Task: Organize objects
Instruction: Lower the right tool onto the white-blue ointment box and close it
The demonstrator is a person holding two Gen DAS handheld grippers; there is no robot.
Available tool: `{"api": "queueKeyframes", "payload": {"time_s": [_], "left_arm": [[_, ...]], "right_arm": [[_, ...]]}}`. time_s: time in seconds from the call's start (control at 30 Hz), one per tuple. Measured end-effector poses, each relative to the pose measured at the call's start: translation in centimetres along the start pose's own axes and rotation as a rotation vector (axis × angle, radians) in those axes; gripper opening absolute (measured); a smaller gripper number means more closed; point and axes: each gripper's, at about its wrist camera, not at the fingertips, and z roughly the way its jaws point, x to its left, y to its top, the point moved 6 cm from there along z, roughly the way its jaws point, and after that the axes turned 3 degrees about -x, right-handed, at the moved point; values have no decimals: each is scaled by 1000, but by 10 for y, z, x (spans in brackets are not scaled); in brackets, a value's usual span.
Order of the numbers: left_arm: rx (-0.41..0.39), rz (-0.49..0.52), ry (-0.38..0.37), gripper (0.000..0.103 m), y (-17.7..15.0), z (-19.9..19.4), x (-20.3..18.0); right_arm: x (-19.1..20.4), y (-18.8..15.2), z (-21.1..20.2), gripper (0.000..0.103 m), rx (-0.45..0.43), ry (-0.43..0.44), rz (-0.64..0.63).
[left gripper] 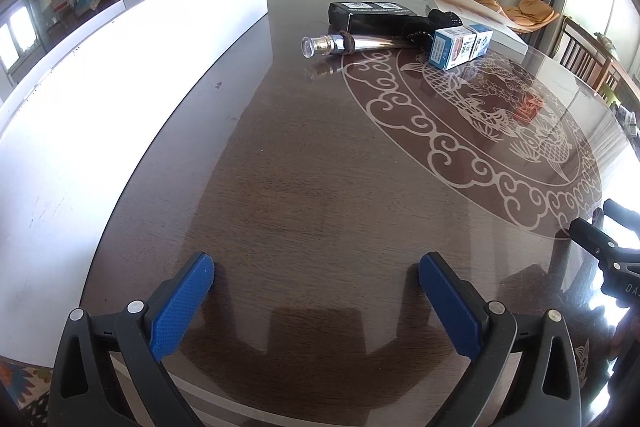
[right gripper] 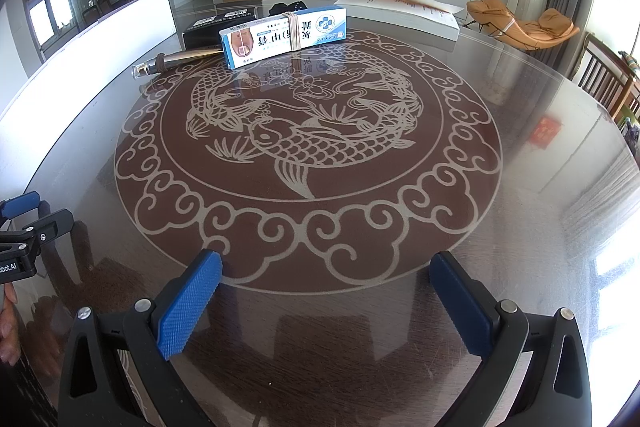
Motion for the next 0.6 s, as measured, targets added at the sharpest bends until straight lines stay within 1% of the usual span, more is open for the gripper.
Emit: {"api": "queueKeyframes", "payload": {"time_s": [0.1,0.17,0.23,0.33,0.4,0.47,0.5,0.6], "left_arm": [[-4,0,0,103,0,0,0],[-6,-2,0,103,0,-1,0],[-9,-3,0,103,1,0,0],[-17,-6,2,103,2,0,1],[-20,-7,3,103,2,1,1],[-21,-7,3,103,2,1,1],[-20,-7,3,103,2,1,1],[-20,-8,2,103,3,0,1]], "right_arm": [[0,6,5,103,24,-5,10],[5,23,14,103,38,5,9],[15,55,17,103,-4,39,11],[36,119,23,103,-83,66,15],[50,158,38,103,-90,72,34],[62,189,59,103,-71,58,64],[66,199,70,103,-52,44,80],[67,209,102,103,19,13,153]]}}
